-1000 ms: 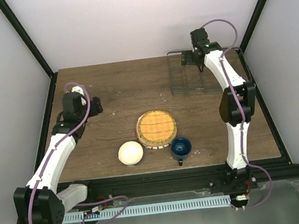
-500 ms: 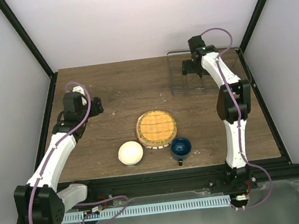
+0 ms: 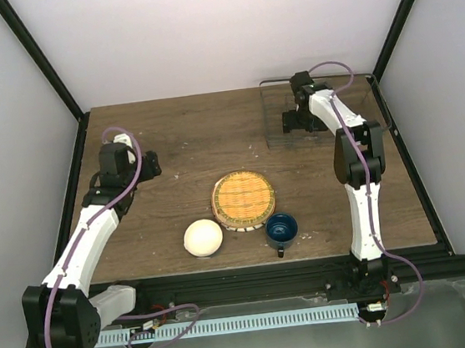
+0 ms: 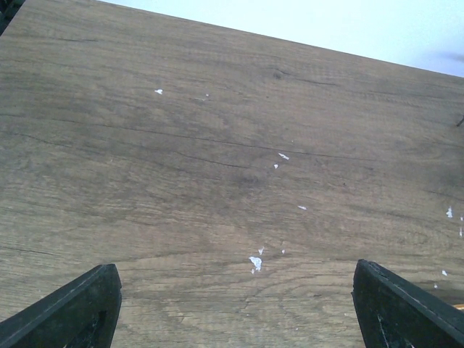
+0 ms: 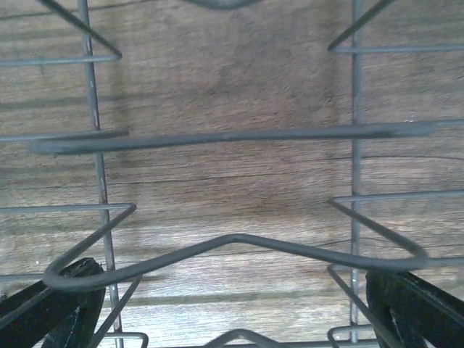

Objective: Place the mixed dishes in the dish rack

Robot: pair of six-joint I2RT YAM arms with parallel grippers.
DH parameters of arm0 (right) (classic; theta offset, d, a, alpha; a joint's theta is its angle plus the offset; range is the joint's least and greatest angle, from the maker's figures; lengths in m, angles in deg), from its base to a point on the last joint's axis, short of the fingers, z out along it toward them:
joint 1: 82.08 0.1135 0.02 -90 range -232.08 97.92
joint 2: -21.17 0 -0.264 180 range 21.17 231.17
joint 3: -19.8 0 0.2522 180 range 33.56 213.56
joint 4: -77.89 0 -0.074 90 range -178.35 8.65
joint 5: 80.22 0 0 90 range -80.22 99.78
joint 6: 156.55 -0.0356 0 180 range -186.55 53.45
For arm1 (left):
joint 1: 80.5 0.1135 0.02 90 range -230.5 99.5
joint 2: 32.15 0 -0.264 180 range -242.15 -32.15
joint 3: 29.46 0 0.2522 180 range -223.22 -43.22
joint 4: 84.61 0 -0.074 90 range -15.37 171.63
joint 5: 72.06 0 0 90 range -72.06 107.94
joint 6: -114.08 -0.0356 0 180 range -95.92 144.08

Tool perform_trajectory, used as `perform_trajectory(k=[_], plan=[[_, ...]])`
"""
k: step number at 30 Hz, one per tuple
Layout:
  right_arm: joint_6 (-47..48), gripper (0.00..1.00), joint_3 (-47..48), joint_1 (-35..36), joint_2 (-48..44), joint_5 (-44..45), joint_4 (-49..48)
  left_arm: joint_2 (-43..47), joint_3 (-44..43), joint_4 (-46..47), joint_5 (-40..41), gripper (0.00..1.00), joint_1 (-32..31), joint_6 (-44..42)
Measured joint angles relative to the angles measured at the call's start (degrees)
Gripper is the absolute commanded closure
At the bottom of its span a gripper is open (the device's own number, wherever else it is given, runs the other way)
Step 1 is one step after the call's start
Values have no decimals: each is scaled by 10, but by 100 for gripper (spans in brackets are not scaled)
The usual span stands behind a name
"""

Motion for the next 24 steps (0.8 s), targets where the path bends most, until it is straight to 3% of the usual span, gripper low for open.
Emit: perform_trajectory(k=[14,24], plan=[[-18,0,-56,7,0,-21,-32,-8,0,0,-3,11,0,0],[-80,0,-65,72,-7,-10,-38,-8,0,0,-8,11,-1,0]])
